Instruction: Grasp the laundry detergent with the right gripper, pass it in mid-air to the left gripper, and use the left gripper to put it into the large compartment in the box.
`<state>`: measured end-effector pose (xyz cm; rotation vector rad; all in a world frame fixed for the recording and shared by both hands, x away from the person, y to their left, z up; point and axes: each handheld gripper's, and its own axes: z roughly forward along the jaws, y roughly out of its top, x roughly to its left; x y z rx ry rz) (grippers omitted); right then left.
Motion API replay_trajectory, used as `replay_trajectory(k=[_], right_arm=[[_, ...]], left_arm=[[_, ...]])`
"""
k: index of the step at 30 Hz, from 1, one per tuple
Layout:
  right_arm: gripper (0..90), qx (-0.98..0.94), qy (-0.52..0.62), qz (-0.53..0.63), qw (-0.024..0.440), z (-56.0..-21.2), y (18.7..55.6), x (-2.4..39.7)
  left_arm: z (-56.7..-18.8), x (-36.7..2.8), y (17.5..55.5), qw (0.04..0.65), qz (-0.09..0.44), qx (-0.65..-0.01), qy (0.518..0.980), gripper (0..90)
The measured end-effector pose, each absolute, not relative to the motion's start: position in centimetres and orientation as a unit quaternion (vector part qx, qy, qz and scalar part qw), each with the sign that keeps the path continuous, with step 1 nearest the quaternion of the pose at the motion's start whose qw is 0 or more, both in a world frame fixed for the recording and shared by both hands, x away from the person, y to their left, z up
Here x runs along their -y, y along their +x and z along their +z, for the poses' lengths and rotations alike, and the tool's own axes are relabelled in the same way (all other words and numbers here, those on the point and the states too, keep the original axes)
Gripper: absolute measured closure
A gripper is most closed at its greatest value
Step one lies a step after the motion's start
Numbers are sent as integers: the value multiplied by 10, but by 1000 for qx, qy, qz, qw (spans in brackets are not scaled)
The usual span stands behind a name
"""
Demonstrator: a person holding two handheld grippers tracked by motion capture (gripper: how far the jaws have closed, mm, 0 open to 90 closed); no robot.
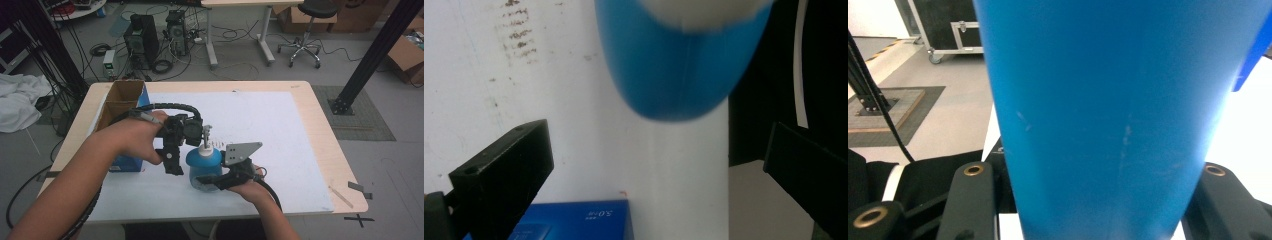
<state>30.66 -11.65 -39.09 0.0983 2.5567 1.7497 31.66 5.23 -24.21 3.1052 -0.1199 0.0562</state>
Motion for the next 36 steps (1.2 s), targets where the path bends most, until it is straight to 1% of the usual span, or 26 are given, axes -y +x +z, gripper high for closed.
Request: replay_trajectory(k=[14,23,32,36], right_arm=[[461,-823,28,567,12,-395,311,89],[460,-821,24,571,14,-393,313,81],[461,-821,23,571,15,-393,313,77],[460,-820,21,571,15,-392,313,76]], left_arm=[[-249,-48,316,12,8,34,999,2],[-254,-44,314,15,6,34,999,3],[-259,-43,314,10,16,32,999,8],[-259,-43,314,11,20,31,999,27]])
